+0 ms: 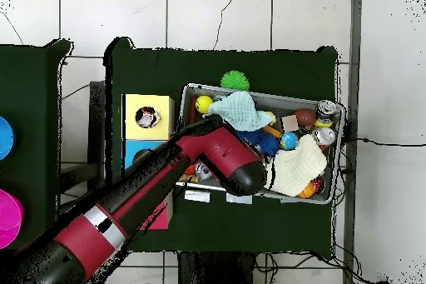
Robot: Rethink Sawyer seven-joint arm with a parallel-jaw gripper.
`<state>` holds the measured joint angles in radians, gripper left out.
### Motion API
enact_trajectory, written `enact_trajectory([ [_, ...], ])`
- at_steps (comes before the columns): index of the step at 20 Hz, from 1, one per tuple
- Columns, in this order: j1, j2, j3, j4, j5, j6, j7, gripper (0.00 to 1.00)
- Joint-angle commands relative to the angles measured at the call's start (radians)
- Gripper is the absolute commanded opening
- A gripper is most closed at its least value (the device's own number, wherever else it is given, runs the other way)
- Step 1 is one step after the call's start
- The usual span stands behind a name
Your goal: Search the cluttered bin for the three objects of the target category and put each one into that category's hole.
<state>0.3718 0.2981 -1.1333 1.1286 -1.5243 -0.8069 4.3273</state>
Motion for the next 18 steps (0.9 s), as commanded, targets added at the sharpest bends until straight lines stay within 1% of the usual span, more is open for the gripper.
enact_trajectory([
  [1,-0.015,0.088,0.145,-0.131,0.033,0.014,0.219,1.00],
  [9,0.038,0.069,0.132,-0.093,0.001,-0.109,0.341,1.00],
  [12,0.051,0.052,0.127,-0.082,-0.016,-0.155,0.362,1.00],
  [13,0.058,0.038,0.125,-0.074,-0.028,-0.194,0.378,1.00],
  [15,0.064,0.023,0.120,-0.065,-0.037,-0.236,0.384,1.00],
  [17,0.065,0.030,0.099,-0.065,-0.028,-0.263,0.386,1.00],
  [18,0.065,0.038,0.098,-0.069,-0.025,-0.254,0.385,1.00],
])
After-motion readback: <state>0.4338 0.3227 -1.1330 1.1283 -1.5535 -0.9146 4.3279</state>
